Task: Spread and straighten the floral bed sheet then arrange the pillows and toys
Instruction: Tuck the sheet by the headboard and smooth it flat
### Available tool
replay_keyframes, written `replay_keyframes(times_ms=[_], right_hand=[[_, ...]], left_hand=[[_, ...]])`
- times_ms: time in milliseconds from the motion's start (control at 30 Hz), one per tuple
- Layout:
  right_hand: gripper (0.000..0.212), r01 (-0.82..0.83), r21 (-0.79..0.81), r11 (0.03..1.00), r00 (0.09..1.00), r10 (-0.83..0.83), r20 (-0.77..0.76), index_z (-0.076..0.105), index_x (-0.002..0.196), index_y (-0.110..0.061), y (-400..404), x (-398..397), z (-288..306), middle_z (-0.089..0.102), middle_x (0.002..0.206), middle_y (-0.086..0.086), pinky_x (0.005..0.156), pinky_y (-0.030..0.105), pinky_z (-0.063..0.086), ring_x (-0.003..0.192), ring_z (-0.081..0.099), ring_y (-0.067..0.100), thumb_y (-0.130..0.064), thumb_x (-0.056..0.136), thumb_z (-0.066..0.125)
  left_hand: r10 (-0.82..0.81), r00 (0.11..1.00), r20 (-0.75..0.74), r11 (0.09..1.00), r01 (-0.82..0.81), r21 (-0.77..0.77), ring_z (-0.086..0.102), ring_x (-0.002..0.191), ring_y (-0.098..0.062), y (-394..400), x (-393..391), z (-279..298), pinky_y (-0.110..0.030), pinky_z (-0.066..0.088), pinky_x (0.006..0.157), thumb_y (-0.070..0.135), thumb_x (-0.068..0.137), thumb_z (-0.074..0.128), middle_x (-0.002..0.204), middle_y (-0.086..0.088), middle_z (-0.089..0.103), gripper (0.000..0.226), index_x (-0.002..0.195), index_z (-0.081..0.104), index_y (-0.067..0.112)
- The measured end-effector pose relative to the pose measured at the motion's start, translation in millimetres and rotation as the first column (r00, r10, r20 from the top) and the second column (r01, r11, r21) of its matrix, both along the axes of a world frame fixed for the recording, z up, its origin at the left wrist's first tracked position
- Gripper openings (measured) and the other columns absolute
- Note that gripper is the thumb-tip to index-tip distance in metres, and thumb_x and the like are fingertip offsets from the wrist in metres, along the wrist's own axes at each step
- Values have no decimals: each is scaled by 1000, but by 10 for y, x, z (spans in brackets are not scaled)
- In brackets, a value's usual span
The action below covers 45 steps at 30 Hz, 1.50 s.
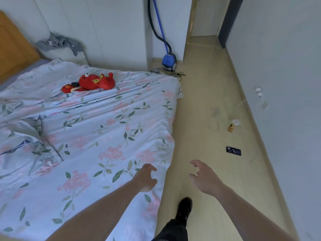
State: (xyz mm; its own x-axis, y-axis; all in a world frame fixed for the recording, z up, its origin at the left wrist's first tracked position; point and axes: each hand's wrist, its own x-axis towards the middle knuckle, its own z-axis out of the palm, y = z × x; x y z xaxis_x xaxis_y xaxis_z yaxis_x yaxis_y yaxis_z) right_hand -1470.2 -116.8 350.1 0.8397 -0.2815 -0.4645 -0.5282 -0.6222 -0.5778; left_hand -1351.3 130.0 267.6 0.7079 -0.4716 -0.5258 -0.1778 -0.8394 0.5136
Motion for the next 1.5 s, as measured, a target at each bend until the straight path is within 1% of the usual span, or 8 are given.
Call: replay_keyframes(times_ms=[67,233,633,767,1000,1167,1300,1500], right_hand=[[53,-36,-7,999,999,36,4,40,149,-32,-260,312,15,42,151,-7,97,33,48,126,52,16,-29,99,57],[55,-153,-18,988,988,152,-32,41,149,-28,-989,1310,-49,44,150,-5,104,32,44,129,52,17,-29,97,59],[54,-306,-42,951,952,306,15,42,148,-23,-2542,3293,106,47,148,0,106,26,39,131,53,18,-27,97,61],[55,-377,-43,925,924,378,53,43,148,-20,-3111,3984,110,49,147,2,107,27,40,131,53,19,-27,97,62],[55,-458,-27,889,883,458,99,45,146,-30,-4137,5346,322,50,146,-6,91,25,44,122,57,13,-35,93,60],[54,-584,6,812,805,578,136,42,147,-31,-4260,6268,513,47,148,-11,97,31,49,123,55,13,-38,96,60],[51,-673,9,739,731,664,154,39,146,-34,-4233,6931,527,42,150,-12,100,30,46,128,50,12,-37,98,57],[50,-745,-11,667,658,737,157,38,147,-36,-4183,8266,544,38,150,-15,100,30,46,129,47,10,-39,100,54]], left_hand=[[44,999,-15,999,-44,-11,51,127,-15,-245,185,-26,-21,44,81,28,94,56,161,11,23,52,144,47,29],[166,986,-22,986,-166,-9,46,134,-15,-916,875,-75,-23,42,94,29,92,56,158,12,27,50,142,48,30],[285,952,116,958,-278,-76,55,124,-18,-2427,2662,547,-26,44,91,33,93,59,162,14,22,52,143,47,35],[352,921,167,936,-342,-87,45,138,-18,-2905,3252,636,-29,42,102,31,93,61,164,12,22,52,143,48,34],[486,848,211,873,-480,-81,44,139,-19,-3608,4123,824,-31,42,108,33,90,63,165,8,23,54,142,49,34],[579,778,245,813,-573,-100,43,140,-17,-3789,4519,948,-30,41,108,33,90,65,164,6,26,53,141,50,32],[644,725,247,760,-644,-90,42,141,-17,-3798,4896,922,-31,39,108,33,90,65,164,8,25,53,141,50,33],[726,639,255,681,-720,-132,47,135,-21,-3825,6003,815,-36,40,111,34,89,67,164,7,26,54,141,50,33]])
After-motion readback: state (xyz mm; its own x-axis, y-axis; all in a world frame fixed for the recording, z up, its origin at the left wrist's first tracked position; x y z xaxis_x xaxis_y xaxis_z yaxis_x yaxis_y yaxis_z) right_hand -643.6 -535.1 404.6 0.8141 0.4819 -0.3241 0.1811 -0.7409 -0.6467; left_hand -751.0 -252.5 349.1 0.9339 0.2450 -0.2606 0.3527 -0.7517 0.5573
